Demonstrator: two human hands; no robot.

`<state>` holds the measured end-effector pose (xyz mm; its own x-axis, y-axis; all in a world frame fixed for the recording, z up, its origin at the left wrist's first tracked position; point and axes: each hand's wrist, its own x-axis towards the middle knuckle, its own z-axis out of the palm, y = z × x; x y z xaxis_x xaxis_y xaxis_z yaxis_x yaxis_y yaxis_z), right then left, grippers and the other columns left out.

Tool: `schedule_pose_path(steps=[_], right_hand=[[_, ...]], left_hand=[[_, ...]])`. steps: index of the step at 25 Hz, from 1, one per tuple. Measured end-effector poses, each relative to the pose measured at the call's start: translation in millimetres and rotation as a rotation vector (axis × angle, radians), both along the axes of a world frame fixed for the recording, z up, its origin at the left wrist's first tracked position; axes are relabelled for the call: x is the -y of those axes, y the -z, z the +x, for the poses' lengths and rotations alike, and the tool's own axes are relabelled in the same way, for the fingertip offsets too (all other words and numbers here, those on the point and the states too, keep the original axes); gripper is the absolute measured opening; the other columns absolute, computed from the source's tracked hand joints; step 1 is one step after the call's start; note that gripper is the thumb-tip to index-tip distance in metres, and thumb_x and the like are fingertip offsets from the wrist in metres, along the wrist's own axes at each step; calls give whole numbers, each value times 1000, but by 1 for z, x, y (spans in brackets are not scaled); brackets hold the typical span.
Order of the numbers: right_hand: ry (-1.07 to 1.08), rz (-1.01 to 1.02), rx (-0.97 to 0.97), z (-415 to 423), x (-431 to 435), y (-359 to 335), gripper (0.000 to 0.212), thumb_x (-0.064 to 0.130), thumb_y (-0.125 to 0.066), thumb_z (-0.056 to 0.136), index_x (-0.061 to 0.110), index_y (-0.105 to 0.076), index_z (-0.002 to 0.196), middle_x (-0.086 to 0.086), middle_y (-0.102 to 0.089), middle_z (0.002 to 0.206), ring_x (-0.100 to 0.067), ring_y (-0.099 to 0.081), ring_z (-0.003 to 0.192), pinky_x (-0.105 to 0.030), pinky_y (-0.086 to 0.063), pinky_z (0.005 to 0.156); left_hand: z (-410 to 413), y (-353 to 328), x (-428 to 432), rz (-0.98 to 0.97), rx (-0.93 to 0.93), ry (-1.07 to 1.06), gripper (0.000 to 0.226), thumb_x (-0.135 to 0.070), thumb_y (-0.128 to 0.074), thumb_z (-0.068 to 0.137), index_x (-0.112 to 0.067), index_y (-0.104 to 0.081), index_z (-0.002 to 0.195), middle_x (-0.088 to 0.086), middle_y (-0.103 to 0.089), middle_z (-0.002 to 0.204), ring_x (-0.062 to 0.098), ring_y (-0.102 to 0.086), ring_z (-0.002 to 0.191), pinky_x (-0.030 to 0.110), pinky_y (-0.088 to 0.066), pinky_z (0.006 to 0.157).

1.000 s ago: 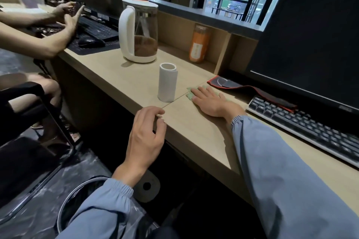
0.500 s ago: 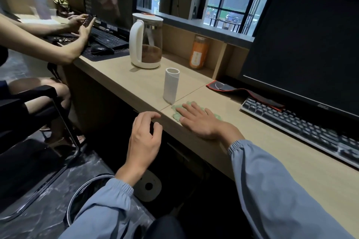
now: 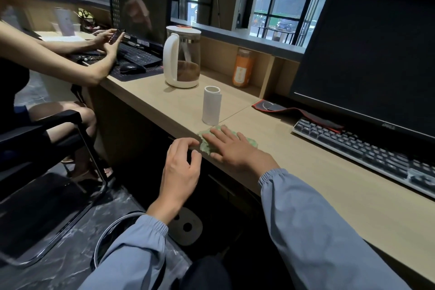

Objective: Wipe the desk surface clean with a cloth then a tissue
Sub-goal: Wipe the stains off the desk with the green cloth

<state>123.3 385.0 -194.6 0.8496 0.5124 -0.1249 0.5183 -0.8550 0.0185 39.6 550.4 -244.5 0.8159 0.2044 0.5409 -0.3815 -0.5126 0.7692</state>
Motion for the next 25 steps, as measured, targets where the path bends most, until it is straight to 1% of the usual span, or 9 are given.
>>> schedule_pose_path(steps=[2,4,5,9,13,16,18,20,25], right_hand=[[-17,-26,48,-6,3,1,70,28,-43,105,38,-1,160,6,5,170,-24,9,155,-55,-6,122],[-7,-24,51,-19,16,2,76,17,-45,102,39,0,160,7,4,170,-23,7,155,-54,-6,123],[2,-21,58,-28,26,3,77,15,-44,102,39,0,160,7,4,170,-22,7,156,-54,-7,123],[75,12,146,-77,81,10,76,29,-50,101,39,-2,160,6,-2,170,-21,1,156,-50,-11,123],[169,1,200,-143,142,12,73,31,-48,103,37,-4,160,4,-4,170,-21,-2,156,-48,-15,122],[248,-6,204,-195,197,8,70,32,-47,104,37,-5,160,3,-6,170,-20,-3,156,-45,-16,123],[307,-23,195,-229,233,8,71,35,-47,104,38,-4,160,4,-5,170,-19,-2,156,-44,-14,123],[381,-45,186,-266,270,6,71,38,-45,104,40,-1,160,6,-2,170,-17,0,156,-42,-12,123],[590,-60,154,-355,355,6,72,44,-42,104,51,8,155,14,3,168,-10,6,155,-41,-11,125]], left_hand=[[-1,2,5,-6,-8,0,18,-9,-55,100,-17,-64,113,-10,-60,112,14,-57,112,27,-43,99],[-3,3,15,10,-24,14,19,-9,-55,100,-18,-64,113,-10,-59,112,14,-56,113,27,-42,100],[-6,3,22,15,-31,28,19,-9,-55,100,-18,-64,113,-9,-59,113,13,-56,113,26,-42,100],[-16,0,63,72,-3,126,18,-12,-52,100,-13,-64,114,-4,-60,112,17,-56,111,30,-43,98],[-36,-3,119,189,62,250,19,-13,-52,100,-12,-63,116,-1,-62,115,17,-56,112,33,-45,98],[-57,-7,167,299,134,376,25,-20,-48,98,-11,-63,115,1,-63,113,20,-58,106,38,-48,94],[-73,-11,197,334,187,452,26,-20,-47,96,-11,-64,113,1,-64,109,20,-58,101,36,-47,91],[-91,-18,230,363,233,535,25,-19,-47,96,-11,-65,113,0,-64,108,18,-57,101,32,-46,91],[-129,-29,299,443,289,698,19,-17,-53,97,-11,-63,112,0,-64,111,18,-58,103,33,-44,91]])
